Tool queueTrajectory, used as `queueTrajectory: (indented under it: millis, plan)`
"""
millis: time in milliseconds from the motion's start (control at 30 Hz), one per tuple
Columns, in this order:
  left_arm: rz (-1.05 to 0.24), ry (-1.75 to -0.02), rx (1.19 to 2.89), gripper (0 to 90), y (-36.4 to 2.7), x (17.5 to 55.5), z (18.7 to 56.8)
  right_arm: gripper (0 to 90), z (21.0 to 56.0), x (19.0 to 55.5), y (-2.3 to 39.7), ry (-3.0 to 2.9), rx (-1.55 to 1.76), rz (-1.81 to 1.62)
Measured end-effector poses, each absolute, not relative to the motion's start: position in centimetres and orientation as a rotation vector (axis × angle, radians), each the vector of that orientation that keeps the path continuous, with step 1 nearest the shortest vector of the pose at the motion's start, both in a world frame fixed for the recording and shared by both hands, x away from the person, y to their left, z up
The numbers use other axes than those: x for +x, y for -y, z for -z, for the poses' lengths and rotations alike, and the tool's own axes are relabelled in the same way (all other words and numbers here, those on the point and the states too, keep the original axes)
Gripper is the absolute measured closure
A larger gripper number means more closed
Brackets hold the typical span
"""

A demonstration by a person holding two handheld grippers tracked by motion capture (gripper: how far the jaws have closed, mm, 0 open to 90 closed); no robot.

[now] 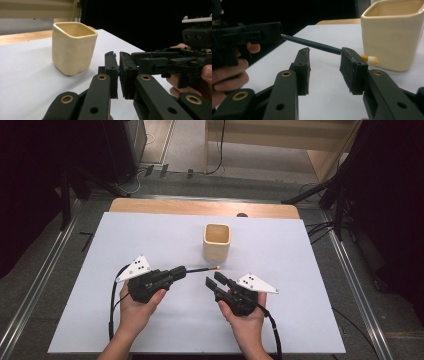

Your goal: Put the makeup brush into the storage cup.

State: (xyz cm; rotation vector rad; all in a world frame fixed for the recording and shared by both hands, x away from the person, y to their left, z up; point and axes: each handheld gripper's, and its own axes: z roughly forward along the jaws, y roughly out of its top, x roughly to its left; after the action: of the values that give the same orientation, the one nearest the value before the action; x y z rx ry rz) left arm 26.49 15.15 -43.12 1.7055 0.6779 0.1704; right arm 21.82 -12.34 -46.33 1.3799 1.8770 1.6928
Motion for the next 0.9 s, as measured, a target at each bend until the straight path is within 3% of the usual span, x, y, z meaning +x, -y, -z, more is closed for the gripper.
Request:
queueTrajectory:
  millis: [433,467,600,767,900]
  plan:
    - [-0.204,-0.68,1.659,86.5,-14.7,26.1,43.5,36.8,46.0,22.5,12.6,-1.671,1.81,-1.865]
    - [-0.206,-0.68,1.654,86.6,-14.7,26.0,43.6,30.8,46.0,22.6,12.3,-1.644,1.87,-1.875]
    - [-0.209,-0.681,1.645,86.6,-14.7,25.9,43.7,20.6,46.0,22.9,12.0,-1.572,2.005,-1.92]
    - [-0.208,-0.685,1.64,86.6,-14.7,26.0,43.9,19.2,46.0,23.0,11.5,-1.505,2.101,-1.972]
    - [-0.212,-0.683,1.635,86.5,-14.7,25.9,44.0,25.1,45.9,23.2,11.0,-1.427,2.184,-2.017]
